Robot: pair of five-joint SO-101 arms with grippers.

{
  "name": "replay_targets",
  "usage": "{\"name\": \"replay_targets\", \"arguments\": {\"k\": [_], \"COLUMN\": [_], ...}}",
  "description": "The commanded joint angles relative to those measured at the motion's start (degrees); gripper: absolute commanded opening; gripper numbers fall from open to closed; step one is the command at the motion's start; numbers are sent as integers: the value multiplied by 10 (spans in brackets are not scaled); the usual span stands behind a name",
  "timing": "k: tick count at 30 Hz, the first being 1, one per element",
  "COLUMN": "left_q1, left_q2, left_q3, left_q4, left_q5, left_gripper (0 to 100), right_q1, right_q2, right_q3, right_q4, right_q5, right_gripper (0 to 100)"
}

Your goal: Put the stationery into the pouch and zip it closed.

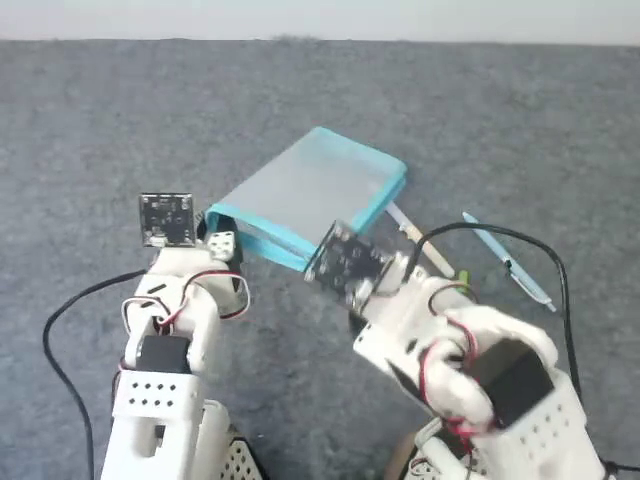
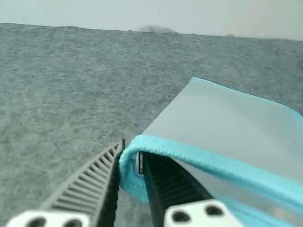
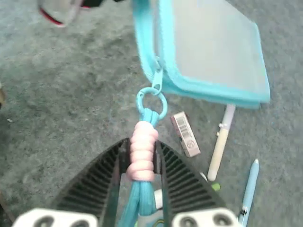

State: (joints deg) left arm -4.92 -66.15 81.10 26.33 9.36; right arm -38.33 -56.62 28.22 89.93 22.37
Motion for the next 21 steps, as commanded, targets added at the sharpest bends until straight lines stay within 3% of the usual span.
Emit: {"name": "replay_targets", "arguments": {"k": [1, 4, 11, 18, 21], "left_q1": [-43, -52, -52, -52, -52], "left_q2": [-2, -2, -2, -2, -2], "left_q3": [-15, -15, -17, -21, -21], "left_q4": [1, 1, 2, 15, 16], "left_q5": [8, 7, 8, 11, 11], "left_gripper": [11, 11, 11, 11, 11], "right_q1": [65, 99, 77, -19, 36], "right_q2": [61, 96, 109, 87, 73], "right_q3": [-7, -8, -29, -53, -73], "right_q4": [-19, -41, -44, 34, 62], "right_q5": [-10, -10, -21, -17, -17], "right_gripper": [7, 7, 17, 344, 414]}}
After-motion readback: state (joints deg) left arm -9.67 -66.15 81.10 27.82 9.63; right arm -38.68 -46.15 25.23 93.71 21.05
